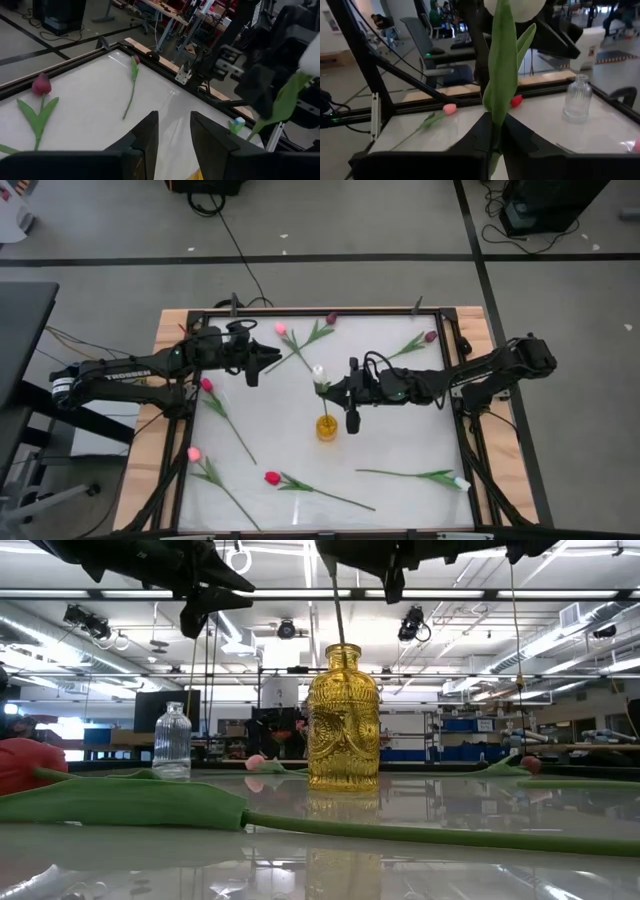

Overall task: Sort flowers into vase by color
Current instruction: Put the top white tulip into the yellow flower vase, then put the white tulip into the yellow flower vase

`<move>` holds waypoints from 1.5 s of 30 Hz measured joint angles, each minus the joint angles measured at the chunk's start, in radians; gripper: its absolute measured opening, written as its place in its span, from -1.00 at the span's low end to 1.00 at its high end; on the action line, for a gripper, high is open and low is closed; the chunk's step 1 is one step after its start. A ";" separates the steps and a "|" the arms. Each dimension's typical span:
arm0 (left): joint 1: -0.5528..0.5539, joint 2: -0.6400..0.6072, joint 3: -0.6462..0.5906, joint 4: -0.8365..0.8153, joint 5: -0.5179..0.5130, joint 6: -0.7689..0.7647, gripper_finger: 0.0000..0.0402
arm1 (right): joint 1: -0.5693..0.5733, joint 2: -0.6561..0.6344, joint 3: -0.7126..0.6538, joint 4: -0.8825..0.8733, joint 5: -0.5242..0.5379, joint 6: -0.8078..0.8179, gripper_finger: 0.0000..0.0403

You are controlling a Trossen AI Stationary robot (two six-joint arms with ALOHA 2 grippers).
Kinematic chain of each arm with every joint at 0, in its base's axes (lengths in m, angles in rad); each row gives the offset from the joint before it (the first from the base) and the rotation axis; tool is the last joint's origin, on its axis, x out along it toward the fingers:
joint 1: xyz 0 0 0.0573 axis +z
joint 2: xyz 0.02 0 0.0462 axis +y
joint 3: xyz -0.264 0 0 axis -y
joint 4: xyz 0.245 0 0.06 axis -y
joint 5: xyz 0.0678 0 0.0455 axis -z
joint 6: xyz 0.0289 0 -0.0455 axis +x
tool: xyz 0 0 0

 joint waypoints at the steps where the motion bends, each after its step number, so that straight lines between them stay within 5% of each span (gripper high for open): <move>1: 0.000 0.000 0.000 0.000 0.009 0.000 -0.41 | 0.000 0.000 0.000 -0.003 0.002 0.005 -0.77; 12: 0.000 0.000 0.000 -0.031 0.044 0.027 -0.41 | -0.001 -0.001 0.000 -0.115 0.050 0.065 -0.27; 17: 0.000 0.000 0.000 -0.118 0.080 0.029 -0.41 | 0.006 -0.005 0.000 -0.165 0.134 0.318 -0.08; 30: 0.000 0.000 0.000 -0.284 0.081 0.173 -0.41 | 0.051 -0.127 0.000 -0.269 0.196 0.677 -0.04; 40: -0.001 -0.049 0.000 -0.415 0.066 -0.030 -0.47 | -0.007 -0.232 0.000 -0.396 0.210 0.818 0.11; 45: -0.033 -0.054 0.054 -0.608 0.029 -0.120 -0.57 | -0.051 -0.298 0.000 -0.503 0.171 0.923 0.11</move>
